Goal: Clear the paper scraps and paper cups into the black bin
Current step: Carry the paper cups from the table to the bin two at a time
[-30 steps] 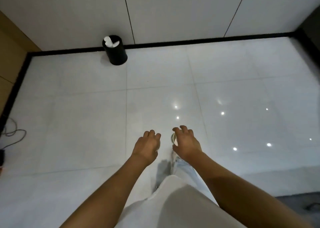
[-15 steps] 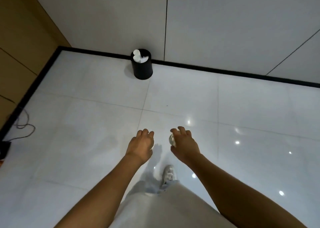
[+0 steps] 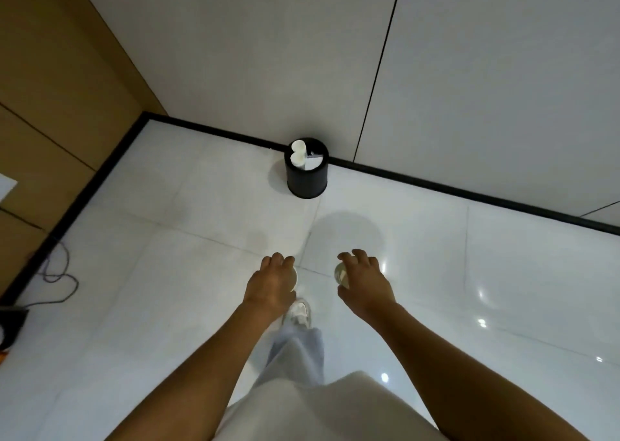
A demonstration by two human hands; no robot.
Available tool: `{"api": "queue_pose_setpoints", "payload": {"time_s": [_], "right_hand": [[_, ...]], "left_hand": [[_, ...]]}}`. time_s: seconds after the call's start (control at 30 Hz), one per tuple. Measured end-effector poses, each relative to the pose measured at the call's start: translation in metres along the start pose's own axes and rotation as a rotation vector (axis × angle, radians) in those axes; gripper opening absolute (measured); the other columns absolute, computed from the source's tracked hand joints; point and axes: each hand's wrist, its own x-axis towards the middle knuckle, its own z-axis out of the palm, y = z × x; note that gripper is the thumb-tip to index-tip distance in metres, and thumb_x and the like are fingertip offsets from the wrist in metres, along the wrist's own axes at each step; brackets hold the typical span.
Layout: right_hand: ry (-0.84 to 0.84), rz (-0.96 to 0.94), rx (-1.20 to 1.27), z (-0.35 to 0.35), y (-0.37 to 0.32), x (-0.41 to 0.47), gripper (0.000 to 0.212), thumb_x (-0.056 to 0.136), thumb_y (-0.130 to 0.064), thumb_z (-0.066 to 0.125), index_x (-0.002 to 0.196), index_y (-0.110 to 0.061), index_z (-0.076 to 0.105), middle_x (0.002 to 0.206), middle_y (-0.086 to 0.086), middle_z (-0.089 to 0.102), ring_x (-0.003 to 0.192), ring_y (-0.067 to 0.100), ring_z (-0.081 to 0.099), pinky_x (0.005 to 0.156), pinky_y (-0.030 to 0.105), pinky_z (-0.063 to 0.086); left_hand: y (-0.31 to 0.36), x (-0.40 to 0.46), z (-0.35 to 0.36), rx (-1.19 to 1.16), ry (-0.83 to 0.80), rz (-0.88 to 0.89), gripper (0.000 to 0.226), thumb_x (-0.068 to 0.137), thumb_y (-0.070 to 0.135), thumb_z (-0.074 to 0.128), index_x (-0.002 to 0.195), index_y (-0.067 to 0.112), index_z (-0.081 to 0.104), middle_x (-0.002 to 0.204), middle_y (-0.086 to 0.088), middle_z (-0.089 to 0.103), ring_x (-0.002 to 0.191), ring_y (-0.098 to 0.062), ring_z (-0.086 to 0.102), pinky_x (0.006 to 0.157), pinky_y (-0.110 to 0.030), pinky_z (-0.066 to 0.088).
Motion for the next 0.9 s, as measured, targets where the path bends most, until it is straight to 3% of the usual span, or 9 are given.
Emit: {"api": "queue_pose_setpoints", "payload": {"time_s": [0.4, 0.9], "right_hand": [[-0.007, 0.033, 0.033, -0.095, -0.037, 0.205, 0.063, 0.087, -0.022, 0.063, 0.143, -0.024, 0.034, 0.15, 0.003, 0.029, 0.133, 0.027, 0.032, 0.095, 0.038, 0.048], [-0.104, -0.229, -0.152, -0.228, 0.01, 0.464, 0.06, 0.086, -0.02, 0.064, 0.14, -0.02, 0.038, 0.144, 0.005, 0.036, 0.128, 0.027, 0.038, 0.095, 0.037, 0.047]], "left_hand": [[-0.048, 0.195, -0.113, -0.025, 0.016, -0.02, 0.061, 0.086, 0.028, 0.062, 0.139, 0.019, 0.034, 0.135, -0.002, 0.039, 0.125, -0.02, 0.036, 0.09, -0.032, 0.047], [-0.005, 0.404, -0.183, -0.208, 0.125, -0.259, 0.066, 0.086, 0.031, 0.063, 0.143, 0.015, 0.033, 0.135, -0.005, 0.041, 0.123, -0.021, 0.039, 0.09, -0.031, 0.047]]}}
